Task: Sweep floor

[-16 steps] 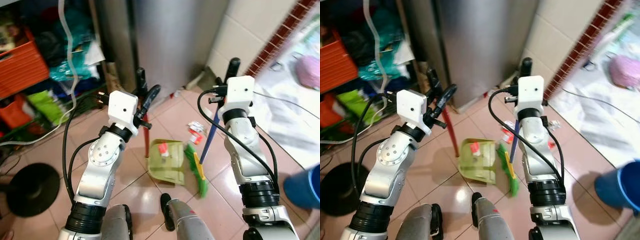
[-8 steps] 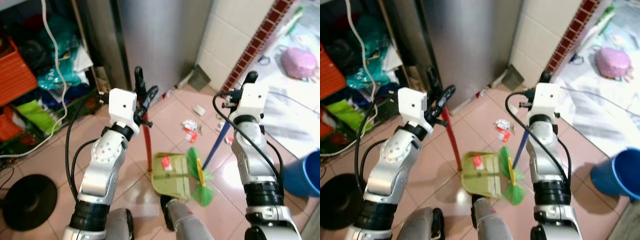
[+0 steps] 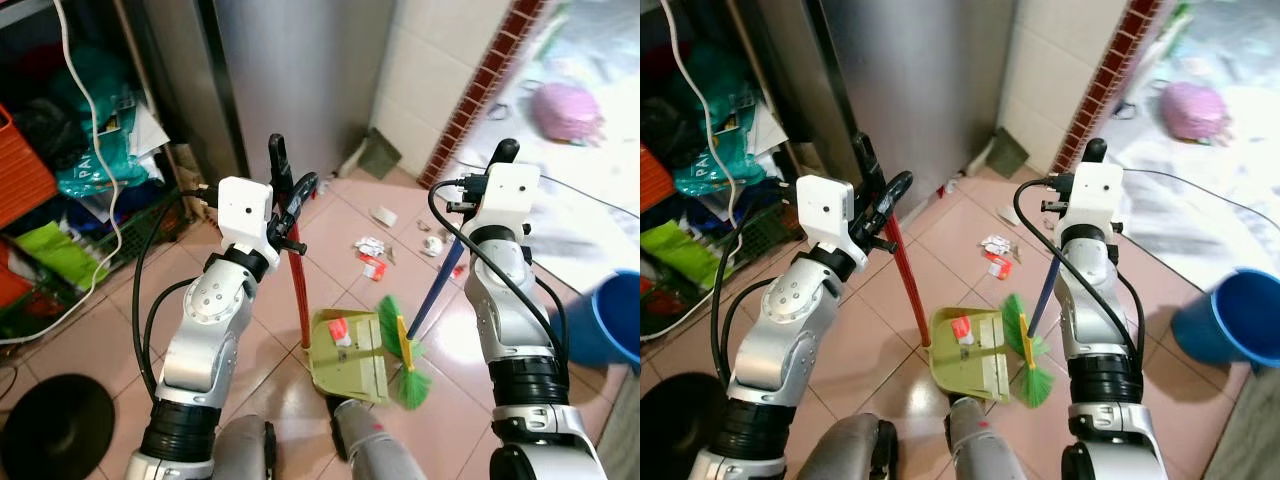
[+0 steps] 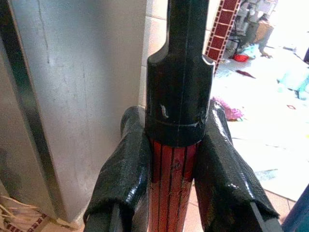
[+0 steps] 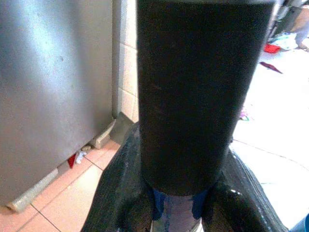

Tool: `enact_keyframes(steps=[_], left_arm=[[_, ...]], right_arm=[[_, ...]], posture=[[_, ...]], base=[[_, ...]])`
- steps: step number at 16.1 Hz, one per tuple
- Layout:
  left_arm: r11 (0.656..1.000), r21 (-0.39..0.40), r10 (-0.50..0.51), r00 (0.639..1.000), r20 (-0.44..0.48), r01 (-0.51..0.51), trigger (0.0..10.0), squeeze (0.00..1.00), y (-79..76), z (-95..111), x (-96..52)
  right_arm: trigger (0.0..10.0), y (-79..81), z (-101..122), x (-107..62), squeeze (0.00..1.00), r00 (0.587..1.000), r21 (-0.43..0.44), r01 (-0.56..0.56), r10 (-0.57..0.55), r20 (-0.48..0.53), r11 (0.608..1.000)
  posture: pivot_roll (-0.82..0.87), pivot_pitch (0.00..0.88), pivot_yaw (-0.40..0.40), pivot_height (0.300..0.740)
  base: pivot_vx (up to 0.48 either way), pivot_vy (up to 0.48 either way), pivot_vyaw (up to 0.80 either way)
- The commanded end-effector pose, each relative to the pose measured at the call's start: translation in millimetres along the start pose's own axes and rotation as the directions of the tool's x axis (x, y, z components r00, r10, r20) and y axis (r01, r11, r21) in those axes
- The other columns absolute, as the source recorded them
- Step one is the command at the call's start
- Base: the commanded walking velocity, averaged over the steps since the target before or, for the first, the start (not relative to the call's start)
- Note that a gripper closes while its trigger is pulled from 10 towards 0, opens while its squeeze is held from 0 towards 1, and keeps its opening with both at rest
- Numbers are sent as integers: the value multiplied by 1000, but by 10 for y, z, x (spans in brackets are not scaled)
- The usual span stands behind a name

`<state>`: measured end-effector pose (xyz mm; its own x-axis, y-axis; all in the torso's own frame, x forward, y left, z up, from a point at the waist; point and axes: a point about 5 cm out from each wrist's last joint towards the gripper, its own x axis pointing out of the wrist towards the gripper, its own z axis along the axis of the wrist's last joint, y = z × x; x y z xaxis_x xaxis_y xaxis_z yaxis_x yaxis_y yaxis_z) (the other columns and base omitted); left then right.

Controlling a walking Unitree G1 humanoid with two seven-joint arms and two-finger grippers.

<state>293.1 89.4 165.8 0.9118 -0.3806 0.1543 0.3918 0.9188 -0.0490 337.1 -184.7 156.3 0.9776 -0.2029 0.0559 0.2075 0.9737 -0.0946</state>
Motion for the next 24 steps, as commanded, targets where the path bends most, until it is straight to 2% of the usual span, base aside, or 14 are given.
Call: enact_keyframes(steps=[1,6,9,14,16,24], left_arm=[[1000,5,-28,997,70,28,10000,0,-51,164,25],[999,9,-34,997,69,34,10000,0,-61,164,26],[999,21,-37,997,70,36,10000,0,-61,168,26],[999,14,-37,996,80,36,10000,0,-51,173,23],[999,-13,-28,996,79,29,10000,0,-13,164,32],[998,-36,-45,994,97,48,10000,0,-13,196,49]], right_arm=[[10000,-60,-100,-12,0,999,-10,25,-25,-48,1000],[10000,-62,-98,-6,0,999,-11,23,-24,-46,1000],[10000,-54,-84,5,0,999,-7,19,-20,-36,1000],[10000,-81,-107,3,0,998,-27,40,-41,-38,999],[10000,-152,-131,-10,0,996,-52,79,-81,-38,996],[10000,-138,-142,-20,0,996,-49,80,-81,-37,996]], posture=[[-48,193,-15,740],[-49,189,-15,740],[-47,184,-15,740],[-48,182,-9,740],[-56,174,3,740],[-61,175,9,740]], base=[[0,289,-800],[0,290,-800],[0,0,-648],[0,0,0],[0,0,-800],[0,0,-800]])
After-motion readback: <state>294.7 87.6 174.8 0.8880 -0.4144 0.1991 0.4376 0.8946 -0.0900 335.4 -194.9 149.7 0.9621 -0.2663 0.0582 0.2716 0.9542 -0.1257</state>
